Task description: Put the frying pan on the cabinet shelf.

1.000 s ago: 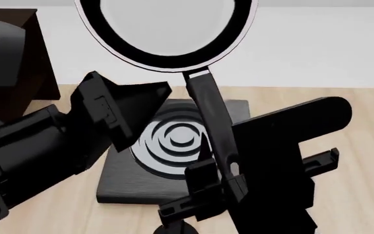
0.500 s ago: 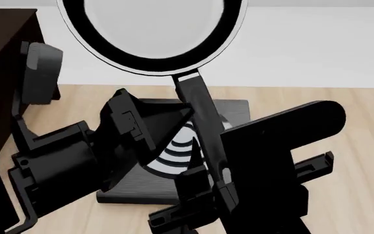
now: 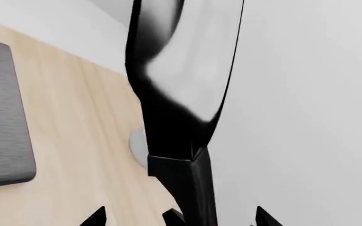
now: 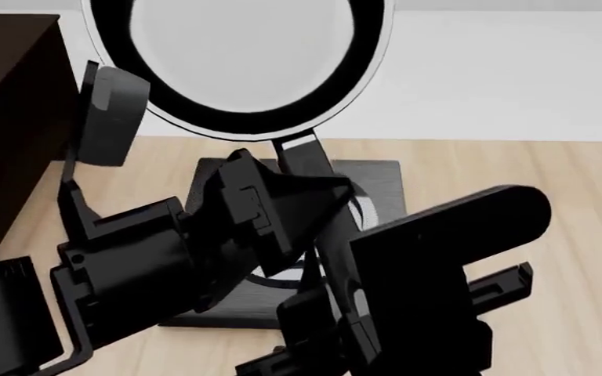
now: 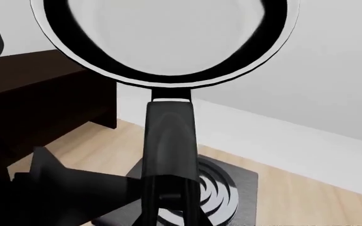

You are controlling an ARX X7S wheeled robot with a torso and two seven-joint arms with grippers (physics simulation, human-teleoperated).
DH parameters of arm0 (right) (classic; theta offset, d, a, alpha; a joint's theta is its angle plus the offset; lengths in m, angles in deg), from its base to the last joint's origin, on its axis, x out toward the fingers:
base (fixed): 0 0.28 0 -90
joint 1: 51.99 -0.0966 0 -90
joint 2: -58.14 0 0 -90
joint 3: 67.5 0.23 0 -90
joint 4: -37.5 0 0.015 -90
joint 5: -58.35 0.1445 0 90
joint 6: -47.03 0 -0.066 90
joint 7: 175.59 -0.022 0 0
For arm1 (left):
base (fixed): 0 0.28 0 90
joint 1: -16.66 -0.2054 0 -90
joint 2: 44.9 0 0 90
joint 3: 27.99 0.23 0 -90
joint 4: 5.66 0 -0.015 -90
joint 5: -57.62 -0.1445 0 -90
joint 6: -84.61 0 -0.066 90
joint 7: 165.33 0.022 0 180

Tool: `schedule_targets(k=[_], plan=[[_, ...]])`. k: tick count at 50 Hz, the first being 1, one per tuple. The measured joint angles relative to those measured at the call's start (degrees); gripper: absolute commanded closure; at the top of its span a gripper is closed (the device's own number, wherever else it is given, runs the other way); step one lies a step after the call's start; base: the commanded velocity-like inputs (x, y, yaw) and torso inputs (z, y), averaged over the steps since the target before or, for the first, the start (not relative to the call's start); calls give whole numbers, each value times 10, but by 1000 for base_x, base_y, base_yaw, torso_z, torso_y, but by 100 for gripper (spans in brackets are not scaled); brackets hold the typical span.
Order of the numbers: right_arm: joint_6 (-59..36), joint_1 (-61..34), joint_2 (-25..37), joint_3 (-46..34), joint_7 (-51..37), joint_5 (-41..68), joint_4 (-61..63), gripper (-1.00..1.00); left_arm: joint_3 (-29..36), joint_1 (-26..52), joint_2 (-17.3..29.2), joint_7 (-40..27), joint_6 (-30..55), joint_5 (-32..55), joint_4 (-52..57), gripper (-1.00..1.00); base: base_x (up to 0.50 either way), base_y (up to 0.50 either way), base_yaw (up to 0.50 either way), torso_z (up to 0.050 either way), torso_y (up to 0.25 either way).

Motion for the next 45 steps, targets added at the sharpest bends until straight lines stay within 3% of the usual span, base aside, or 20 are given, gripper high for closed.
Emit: schedule_targets(k=[45], plan=[[46,51,18,-14,40,-65,16,100,73,35,20,72,-31,-22,-77,-100,0,0,0,0,2]])
